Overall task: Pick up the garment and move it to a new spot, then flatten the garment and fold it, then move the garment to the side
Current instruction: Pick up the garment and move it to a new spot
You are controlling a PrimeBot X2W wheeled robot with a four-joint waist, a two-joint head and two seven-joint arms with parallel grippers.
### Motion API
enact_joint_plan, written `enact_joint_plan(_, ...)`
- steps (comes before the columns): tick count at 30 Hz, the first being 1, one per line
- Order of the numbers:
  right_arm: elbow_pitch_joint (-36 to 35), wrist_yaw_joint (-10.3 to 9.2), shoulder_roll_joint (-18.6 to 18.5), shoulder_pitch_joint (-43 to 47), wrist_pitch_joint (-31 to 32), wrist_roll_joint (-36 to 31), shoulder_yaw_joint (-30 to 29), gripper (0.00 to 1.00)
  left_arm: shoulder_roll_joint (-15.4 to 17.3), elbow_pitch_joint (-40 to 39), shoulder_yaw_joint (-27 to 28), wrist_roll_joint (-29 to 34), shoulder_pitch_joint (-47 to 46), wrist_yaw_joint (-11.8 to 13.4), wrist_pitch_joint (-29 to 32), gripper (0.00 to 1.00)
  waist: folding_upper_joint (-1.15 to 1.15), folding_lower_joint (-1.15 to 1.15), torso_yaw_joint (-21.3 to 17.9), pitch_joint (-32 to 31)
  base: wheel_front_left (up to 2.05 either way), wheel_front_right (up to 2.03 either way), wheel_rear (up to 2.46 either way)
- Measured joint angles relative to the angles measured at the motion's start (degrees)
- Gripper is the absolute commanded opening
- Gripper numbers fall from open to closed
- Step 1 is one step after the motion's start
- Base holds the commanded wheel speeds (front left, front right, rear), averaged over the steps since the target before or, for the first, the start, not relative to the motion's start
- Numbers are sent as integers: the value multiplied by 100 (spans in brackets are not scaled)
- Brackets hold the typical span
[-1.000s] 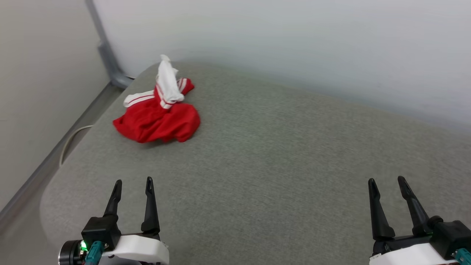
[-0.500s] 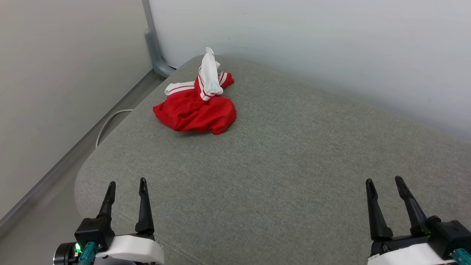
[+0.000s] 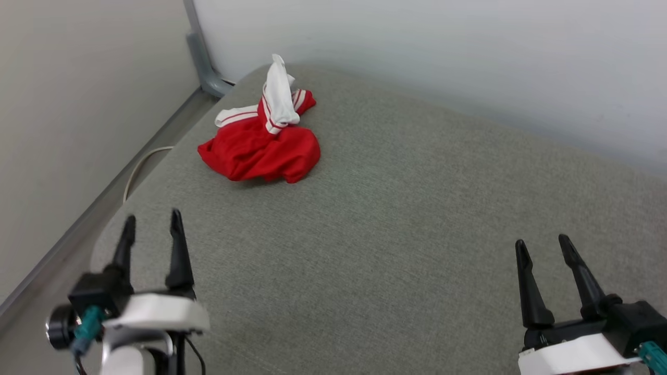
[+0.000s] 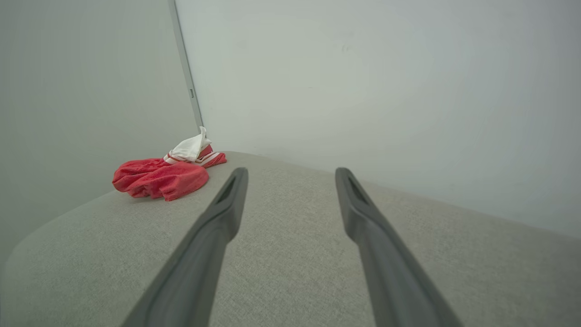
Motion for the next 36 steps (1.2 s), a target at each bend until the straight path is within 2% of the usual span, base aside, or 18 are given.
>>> enact_joint_plan(5,-178,0,0,-255,1,-264,22,100,74,80,488,62,-869,-249,0,100,0,0,-188,384,0,0,0)
enact_joint_plan(12,-587,0,2,-692,0,-632,-13,100,296,344,1027,-220,-2236,-506,0,100,0,1,-506,1150,0,0,0)
enact_joint_plan(18,-883,0,3,-1028,0,-907,-40,100,801,981,1028,-570,-3333,-582,0,100,0,1,-777,1859,0,0,0)
enact_joint_plan(21,-1031,0,4,-1123,1,-990,-87,100,1187,1526,692,-913,-3761,-586,51,100,0,1,-892,2174,0,0,0)
enact_joint_plan(23,-1120,0,3,-1165,0,-1037,-110,100,1441,1876,450,-1287,-4022,-590,316,100,0,2,-959,2351,0,0,0)
enact_joint_plan(29,-1305,0,3,-1304,1,-1128,-127,100,2238,2706,-294,-2406,-4578,-590,1767,100,0,2,-1127,2749,0,0,0)
enact_joint_plan(32,-1383,0,3,-1356,0,-1174,-132,100,2435,2984,-630,-2992,-4713,-589,2616,100,0,2,-1183,2882,0,0,0)
enact_joint_plan(34,-1413,0,3,-1362,1,-1209,-123,100,2560,3117,-810,-3263,-4793,-590,3032,100,0,1,-1208,2961,0,0,0)
enact_joint_plan(35,-1413,0,3,-1362,1,-1209,-123,100,2560,3117,-810,-3263,-4793,-590,3032,100,0,1,-1208,2961,0,0,0)
enact_joint_plan(36,-1436,0,4,-1396,0,-1248,-114,100,2689,3296,-922,-3517,-4886,-590,3443,100,0,1,-1238,3036,0,0,0)
